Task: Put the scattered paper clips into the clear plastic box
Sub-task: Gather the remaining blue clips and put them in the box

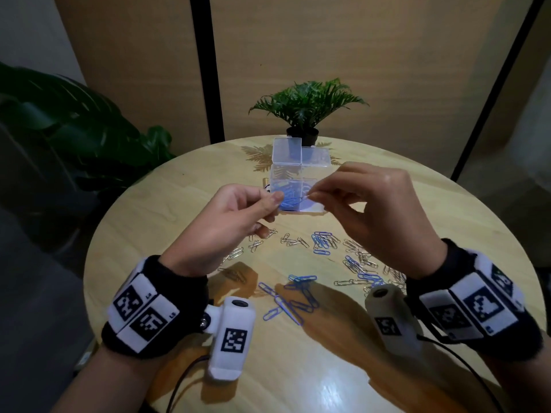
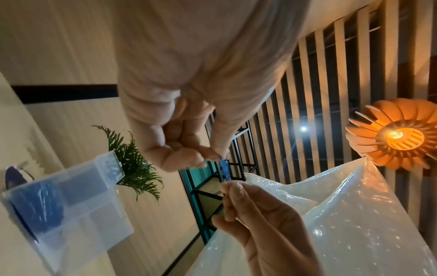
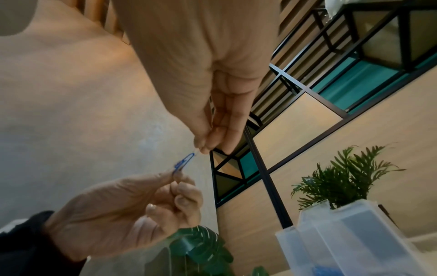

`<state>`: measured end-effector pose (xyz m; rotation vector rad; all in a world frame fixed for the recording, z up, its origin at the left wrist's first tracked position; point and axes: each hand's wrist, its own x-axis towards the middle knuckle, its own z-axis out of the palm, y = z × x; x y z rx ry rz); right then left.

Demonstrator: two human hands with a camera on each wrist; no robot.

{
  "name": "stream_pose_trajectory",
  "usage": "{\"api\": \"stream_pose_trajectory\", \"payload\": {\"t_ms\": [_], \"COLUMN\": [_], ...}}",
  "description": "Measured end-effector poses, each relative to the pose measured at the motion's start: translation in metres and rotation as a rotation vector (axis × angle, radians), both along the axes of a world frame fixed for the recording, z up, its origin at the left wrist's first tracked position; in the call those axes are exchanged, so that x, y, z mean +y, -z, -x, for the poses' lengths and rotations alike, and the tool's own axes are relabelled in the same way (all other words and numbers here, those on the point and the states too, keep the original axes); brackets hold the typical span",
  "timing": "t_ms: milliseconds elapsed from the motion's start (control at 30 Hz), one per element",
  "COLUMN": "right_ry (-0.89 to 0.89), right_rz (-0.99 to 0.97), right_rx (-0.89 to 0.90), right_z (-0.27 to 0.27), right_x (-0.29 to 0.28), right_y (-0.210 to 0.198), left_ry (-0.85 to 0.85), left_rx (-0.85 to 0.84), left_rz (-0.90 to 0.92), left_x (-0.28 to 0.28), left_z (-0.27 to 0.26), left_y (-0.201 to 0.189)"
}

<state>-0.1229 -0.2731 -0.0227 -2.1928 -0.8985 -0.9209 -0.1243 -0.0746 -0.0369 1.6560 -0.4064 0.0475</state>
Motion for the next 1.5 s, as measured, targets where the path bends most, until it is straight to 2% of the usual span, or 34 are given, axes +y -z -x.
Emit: {"api": "stream_pose_trajectory", "payload": {"t_ms": [167,300,467,533,667,767,967,1067,1167,1333,1500], "right_ry": [-0.062,-0.114,-0.327,-0.390,-0.461,-0.452,-0.303,-0.160,-0.126,-0.171,-0.153], "right_rz": [-0.133,-0.152,-0.317,-0.334,-0.385,-0.397,-0.378,-0.241,-0.091,-0.041,0.171], "right_rx": [0.057,0.168,0.603,0.717,0.710,0.698,0.740,0.702,0.655,0.619,0.684], "right_z": [0.005,0.007,0.007,0.008,0.012,0.012,0.003,0.002,0.006,0.010,0.012], "right_x": [0.005,0.006,0.005,0.004,0.008,0.010,0.011,0.004,-0.001,0.005,0.005], "right_y": [0.002,0.000,-0.006,-0.008,-0.007,-0.004,-0.006,-0.009,-0.008,-0.008,-0.016], "left_ry": [-0.055,-0.076,0.042,0.125,0.282,0.298,0.131,0.026,-0.038,-0.128,-0.158], "left_rx": [-0.109,-0.182,-0.144,-0.116,-0.059,-0.053,-0.160,-0.223,-0.242,-0.134,0.028], "left_rz": [-0.016,-0.042,-0.104,-0.125,-0.048,-0.053,-0.124,-0.126,-0.145,-0.031,0.003], "left_x": [-0.004,0.001,0.006,0.005,0.001,0.000,-0.007,-0.005,-0.003,-0.009,-0.009], "left_z": [0.008,0.009,0.012,0.014,0.018,0.017,0.018,0.017,0.017,0.014,0.014], "left_y": [-0.003,-0.002,-0.003,-0.005,-0.006,-0.003,0.002,0.003,0.002,0.004,0.006]}}
